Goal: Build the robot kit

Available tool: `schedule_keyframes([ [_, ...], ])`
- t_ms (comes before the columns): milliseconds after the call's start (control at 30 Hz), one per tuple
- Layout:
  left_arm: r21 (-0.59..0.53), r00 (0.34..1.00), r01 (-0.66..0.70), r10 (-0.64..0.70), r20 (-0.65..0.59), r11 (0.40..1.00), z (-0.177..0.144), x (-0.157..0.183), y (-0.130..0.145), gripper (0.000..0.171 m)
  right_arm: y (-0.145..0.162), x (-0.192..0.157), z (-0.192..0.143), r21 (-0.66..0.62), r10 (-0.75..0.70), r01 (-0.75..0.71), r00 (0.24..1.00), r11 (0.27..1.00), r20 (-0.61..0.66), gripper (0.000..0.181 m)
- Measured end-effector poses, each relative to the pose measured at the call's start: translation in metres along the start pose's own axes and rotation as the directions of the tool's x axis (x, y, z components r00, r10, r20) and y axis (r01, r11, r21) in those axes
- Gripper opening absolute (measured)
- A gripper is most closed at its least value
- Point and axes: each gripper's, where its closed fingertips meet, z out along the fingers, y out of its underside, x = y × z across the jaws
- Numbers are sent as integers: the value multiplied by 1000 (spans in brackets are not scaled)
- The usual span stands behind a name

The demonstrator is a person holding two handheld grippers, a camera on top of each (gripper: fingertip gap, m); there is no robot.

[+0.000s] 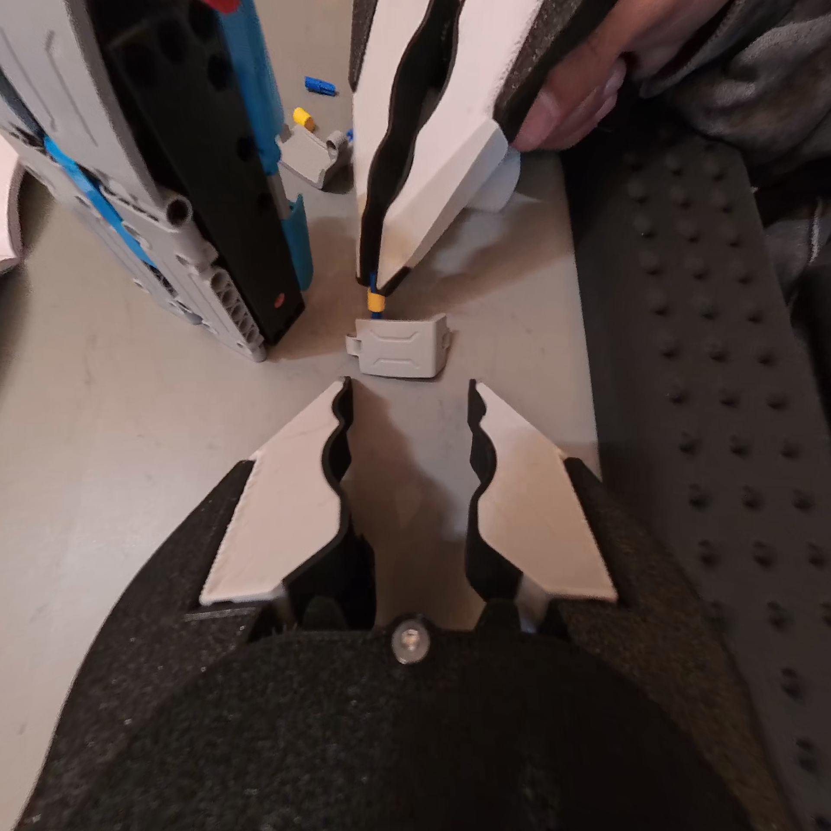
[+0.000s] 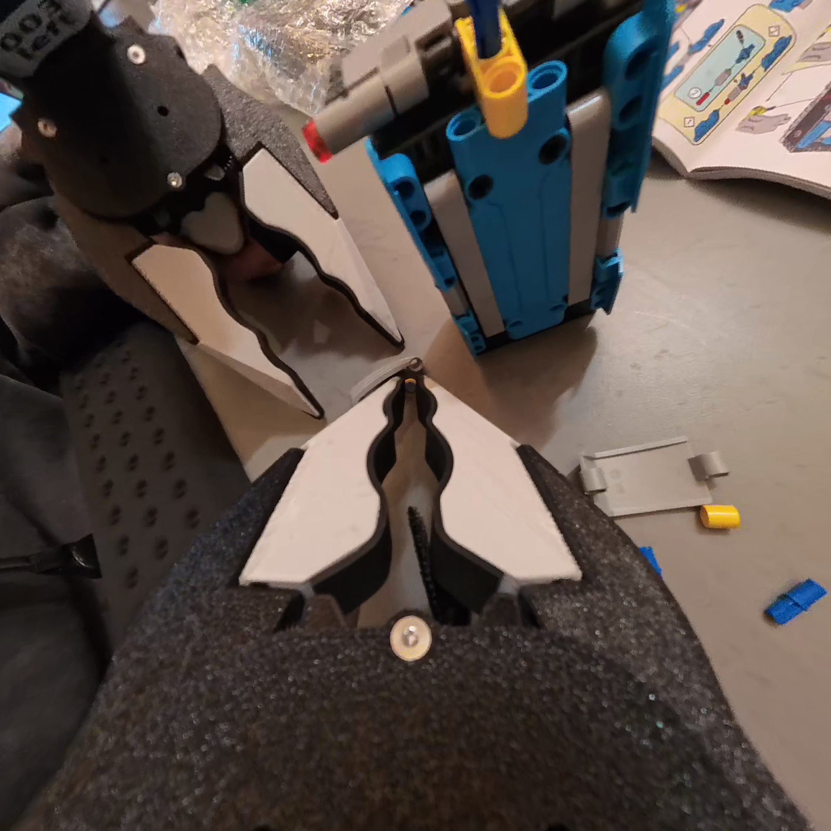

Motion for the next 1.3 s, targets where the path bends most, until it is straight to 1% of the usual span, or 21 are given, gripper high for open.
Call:
schedule_keyframes([
  [100, -11, 997, -28, 29, 70, 1000, 2, -5, 0, 41, -4, 4, 0, 23, 55, -55, 998, 998, -1, 5],
  [133, -16, 995, -44, 45, 84, 999, 4, -5, 0, 42, -6, 5, 0, 41, 78, -78, 997, 996, 6, 5],
  [200, -16, 995, -62, 63, 81, 998, 6, 0, -2, 35, -11, 4, 0, 68, 122, -123, 992, 990, 28, 5],
  [233, -15, 994, -62, 63, 84, 998, 6, 0, -3, 33, -11, 3, 1, 67, 133, -136, 990, 988, 40, 5],
  [333, -13, 994, -47, 48, 102, 999, 8, 0, -4, 34, -9, 0, 5, 47, 125, -128, 991, 991, 49, 5],
  [500, -13, 992, -68, 69, 109, 998, 8, 1, -4, 31, -12, 2, 1, 61, 128, -131, 991, 990, 44, 4],
  [567, -13, 992, -61, 62, 106, 998, 8, 1, -4, 31, -9, 2, 3, 42, 130, -131, 991, 990, 41, 5],
  [633, -12, 993, -53, 54, 109, 999, 8, 0, -4, 34, -10, 6, -1, 45, 102, -102, 995, 994, 15, 4],
  [700, -12, 993, -52, 53, 108, 999, 8, 0, -4, 34, -9, 22, -11, 23, 39, -37, 995, 999, -89, 4],
  [733, -12, 992, -55, 55, 109, 998, 8, 0, -4, 34, -5, 27, -14, -13, -8, 6, 993, 1000, -120, 4],
  [767, -12, 992, -56, 57, 110, 998, 8, 0, -4, 34, 2, 29, -15, -66, -42, 34, 991, 997, -127, 4],
  [800, -12, 993, -55, 56, 109, 998, 8, 0, -4, 34, 4, 29, -15, -90, -72, 60, 989, 994, -133, 4],
  [867, -12, 993, -49, 50, 103, 999, 8, 0, -4, 34, 2, 27, -18, -103, -115, 100, 982, 990, -152, 4],
  [967, -12, 994, -47, 47, 100, 999, 8, 0, -4, 33, 4, 26, -26, -175, -195, 162, 961, 971, -195, 5],
  [1033, -12, 994, -47, 48, 99, 999, 8, 0, -4, 33, 9, 22, -29, -222, -214, 173, 960, 960, -179, 5],
  [1100, -12, 994, -42, 43, 98, 999, 8, 0, -4, 34, 6, 17, -29, -185, -190, 161, 970, 969, -150, 5],
  [1200, -12, 994, -40, 41, 97, 999, 8, 0, -4, 34, -2, 7, -28, -84, -23, 22, 1000, 996, -5, 5],
  [1300, -11, 994, -47, 48, 103, 999, 8, 0, -4, 34, -10, 5, -33, -8, 121, -121, 985, 993, 125, 5],
])
